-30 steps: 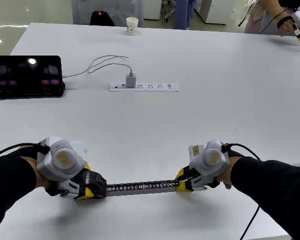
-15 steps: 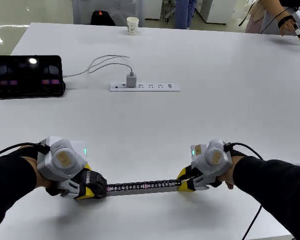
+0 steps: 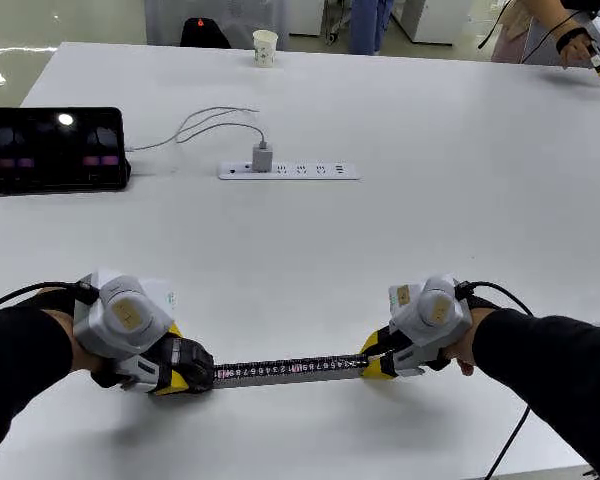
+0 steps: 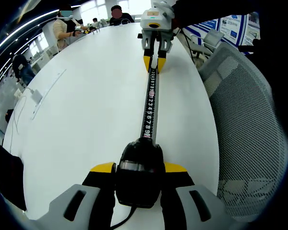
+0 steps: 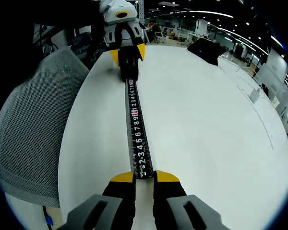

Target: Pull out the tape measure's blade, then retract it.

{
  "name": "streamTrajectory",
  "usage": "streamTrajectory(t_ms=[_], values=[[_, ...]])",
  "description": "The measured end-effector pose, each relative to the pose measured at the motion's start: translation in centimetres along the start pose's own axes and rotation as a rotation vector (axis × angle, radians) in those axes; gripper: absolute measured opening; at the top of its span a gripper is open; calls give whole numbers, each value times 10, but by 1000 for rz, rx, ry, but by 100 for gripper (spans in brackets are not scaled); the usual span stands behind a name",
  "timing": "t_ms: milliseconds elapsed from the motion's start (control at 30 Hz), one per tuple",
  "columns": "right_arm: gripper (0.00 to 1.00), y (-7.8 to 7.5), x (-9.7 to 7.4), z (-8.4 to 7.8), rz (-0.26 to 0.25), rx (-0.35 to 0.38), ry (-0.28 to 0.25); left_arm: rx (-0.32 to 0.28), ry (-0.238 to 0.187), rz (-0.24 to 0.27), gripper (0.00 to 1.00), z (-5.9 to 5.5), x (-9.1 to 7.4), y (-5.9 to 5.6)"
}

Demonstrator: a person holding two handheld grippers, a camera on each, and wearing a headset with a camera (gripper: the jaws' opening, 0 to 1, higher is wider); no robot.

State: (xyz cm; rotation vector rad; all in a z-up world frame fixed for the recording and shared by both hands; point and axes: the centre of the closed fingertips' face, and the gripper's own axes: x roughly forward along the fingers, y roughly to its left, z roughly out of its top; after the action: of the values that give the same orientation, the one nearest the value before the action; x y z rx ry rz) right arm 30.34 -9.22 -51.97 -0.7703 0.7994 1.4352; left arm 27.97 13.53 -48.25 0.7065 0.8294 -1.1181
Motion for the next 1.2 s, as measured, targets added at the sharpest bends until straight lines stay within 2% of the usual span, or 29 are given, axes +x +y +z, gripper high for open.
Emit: streamTrajectory(t_ms=[1200], values=[[9,-4,-15,-15,-13,20,12,-1,1,3,30,0,-1,0]])
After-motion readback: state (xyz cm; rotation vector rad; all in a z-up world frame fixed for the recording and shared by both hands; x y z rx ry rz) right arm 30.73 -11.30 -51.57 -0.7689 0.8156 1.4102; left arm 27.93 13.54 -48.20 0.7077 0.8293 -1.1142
